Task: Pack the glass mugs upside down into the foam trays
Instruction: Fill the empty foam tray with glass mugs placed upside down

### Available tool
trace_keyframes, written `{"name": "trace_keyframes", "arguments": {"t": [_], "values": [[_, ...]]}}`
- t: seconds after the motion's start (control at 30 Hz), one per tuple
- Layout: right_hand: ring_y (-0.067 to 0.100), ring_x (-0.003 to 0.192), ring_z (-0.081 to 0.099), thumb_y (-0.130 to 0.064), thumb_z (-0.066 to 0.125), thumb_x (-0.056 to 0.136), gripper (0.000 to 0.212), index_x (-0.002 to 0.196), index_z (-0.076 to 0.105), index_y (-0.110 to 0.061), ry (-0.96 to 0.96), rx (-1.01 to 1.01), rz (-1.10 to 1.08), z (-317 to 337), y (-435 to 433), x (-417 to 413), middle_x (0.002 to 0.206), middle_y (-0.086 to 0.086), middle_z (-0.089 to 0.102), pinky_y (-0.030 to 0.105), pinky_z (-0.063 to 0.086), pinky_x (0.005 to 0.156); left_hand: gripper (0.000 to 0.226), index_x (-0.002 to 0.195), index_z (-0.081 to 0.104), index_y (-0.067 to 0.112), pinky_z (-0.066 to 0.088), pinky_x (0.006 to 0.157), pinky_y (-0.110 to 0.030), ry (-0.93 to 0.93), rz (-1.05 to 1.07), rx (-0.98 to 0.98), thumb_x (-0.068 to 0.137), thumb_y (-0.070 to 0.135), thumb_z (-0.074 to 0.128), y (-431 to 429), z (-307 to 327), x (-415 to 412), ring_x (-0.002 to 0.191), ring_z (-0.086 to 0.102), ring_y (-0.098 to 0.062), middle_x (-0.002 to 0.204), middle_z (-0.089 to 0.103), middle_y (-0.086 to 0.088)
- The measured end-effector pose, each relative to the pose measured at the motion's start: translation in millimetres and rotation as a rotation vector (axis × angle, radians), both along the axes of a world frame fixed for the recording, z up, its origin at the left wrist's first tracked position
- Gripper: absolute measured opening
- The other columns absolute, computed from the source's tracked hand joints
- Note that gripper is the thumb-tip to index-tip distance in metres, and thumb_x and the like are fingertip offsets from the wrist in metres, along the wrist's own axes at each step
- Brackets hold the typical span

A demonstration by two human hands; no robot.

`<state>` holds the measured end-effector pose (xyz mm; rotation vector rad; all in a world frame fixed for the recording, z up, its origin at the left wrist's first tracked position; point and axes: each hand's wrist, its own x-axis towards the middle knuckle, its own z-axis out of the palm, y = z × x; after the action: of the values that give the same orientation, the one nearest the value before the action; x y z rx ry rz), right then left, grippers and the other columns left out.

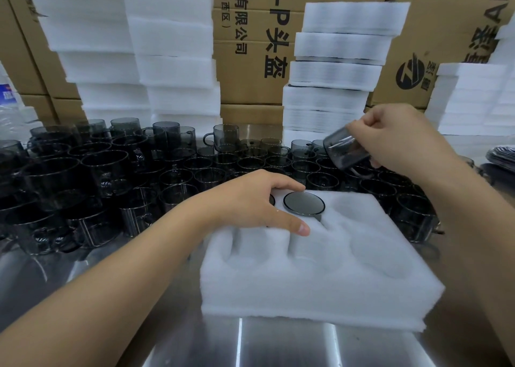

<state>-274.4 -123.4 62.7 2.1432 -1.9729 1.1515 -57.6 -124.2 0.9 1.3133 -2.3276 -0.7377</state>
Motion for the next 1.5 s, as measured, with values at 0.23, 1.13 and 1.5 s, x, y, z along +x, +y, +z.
{"name": "trace_keyframes", "arguments": {"t": [0.23, 1.13, 1.5], "values": [[-0.001, 0.048, 0.060, -0.039, 0.047, 0.097, 0.023, 0.083, 0.055, -0.023, -0.249, -0.047, 0.165, -12.3, 2.1, 23.6, 0.063, -0.003, 0.069, 0.030, 0.047, 0.062, 0.062, 0.116, 0.062, 0.045, 0.040, 0.070, -0.008, 0.025, 0.036, -0.048, 0.059, 0.060, 0.080, -3.8, -1.1, -6.5, 0.086, 0.056, 0.015, 0.109, 0.057, 0.029], [0.010, 0.037, 0.030, -0.020, 0.045, 0.098, 0.027, 0.075, 0.057, -0.014, -1.153, 0.319, 0.453, -36.5, -17.6, 35.8, 0.056, -0.002, 0.055, 0.020, 0.027, 0.041, 0.079, 0.144, 0.029, 0.037, 0.042, 0.095, -0.021, 0.259, 0.183, -0.376, 0.078, 0.047, 0.071, 1.3, -5.7, -8.9, 0.111, 0.050, 0.002, 0.115, 0.057, 0.016], [0.006, 0.055, 0.041, -0.029, 0.063, 0.080, 0.017, 0.065, 0.060, -0.020, -0.871, 0.249, 0.656, -38.1, -19.8, 34.7, 0.058, -0.008, 0.048, 0.016, 0.034, 0.051, 0.084, 0.138, 0.036, 0.041, 0.044, 0.094, -0.024, 0.229, 0.164, -0.380, 0.064, 0.060, 0.072, 3.3, -7.1, -9.0, 0.105, 0.056, -0.001, 0.108, 0.060, 0.018]]}}
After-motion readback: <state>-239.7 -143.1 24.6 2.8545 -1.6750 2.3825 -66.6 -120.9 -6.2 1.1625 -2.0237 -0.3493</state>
